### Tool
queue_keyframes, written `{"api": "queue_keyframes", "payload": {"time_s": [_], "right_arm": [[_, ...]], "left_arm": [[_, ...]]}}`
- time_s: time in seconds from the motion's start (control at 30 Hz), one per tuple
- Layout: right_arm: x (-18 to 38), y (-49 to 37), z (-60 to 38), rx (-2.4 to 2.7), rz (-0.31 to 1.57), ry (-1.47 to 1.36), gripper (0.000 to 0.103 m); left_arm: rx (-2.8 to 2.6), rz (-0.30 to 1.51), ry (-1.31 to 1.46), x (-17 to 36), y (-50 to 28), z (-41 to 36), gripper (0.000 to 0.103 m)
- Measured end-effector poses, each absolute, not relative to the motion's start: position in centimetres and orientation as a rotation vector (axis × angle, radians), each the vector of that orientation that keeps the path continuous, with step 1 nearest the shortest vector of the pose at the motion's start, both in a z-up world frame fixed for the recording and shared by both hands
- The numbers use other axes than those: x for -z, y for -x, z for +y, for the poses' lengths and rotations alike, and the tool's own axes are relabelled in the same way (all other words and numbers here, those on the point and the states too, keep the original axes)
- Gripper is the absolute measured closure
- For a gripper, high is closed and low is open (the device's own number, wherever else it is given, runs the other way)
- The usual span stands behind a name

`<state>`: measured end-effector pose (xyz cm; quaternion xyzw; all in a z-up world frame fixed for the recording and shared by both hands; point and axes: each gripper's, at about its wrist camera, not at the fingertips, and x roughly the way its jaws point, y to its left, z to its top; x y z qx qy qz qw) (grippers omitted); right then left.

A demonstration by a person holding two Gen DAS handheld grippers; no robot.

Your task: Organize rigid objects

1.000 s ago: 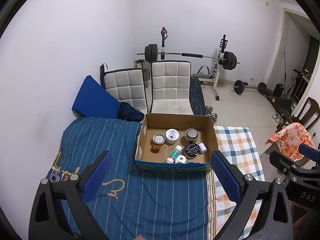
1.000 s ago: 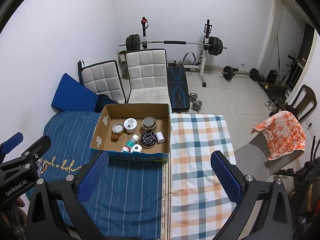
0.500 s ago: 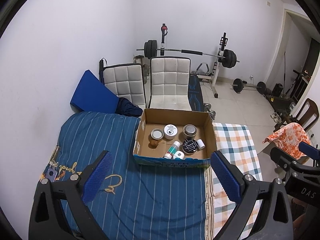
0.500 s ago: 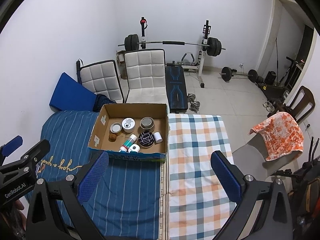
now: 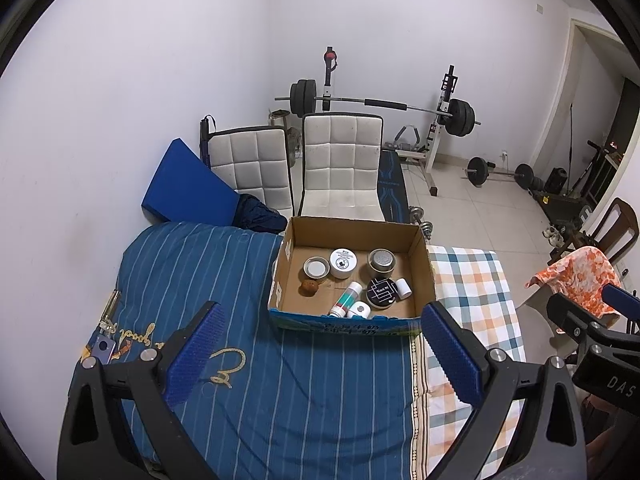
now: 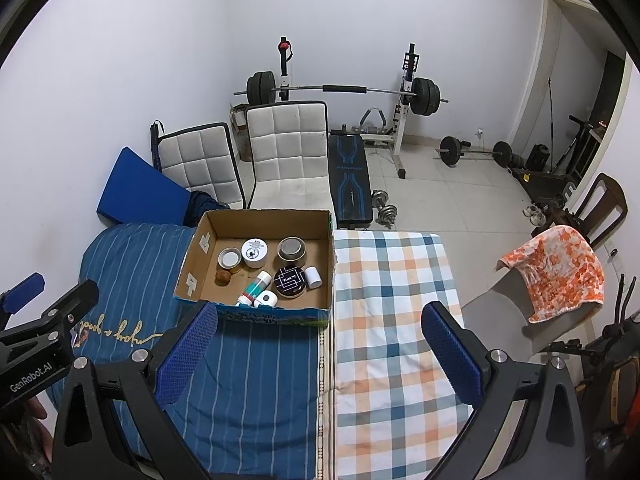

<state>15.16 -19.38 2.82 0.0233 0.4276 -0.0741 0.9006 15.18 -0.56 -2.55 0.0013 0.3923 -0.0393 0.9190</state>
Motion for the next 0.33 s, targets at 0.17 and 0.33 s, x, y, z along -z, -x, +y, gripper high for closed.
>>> {"api": "queue_keyframes", "payload": {"time_s": [0.17,0.33], "right_arm": [[-2.82,-15.12,-19.38,0.154,0.885,-0.046,0.000],[-3.17,-14.95,-19.72,0.162,0.884,-0.049,0.000]], "left_arm": [[0.079,0.806,-0.003,2.59,-15.17,-0.56,0.002],[0.078,0.803,-0.003,2.50,-15.14,-0.63,0.002]]}}
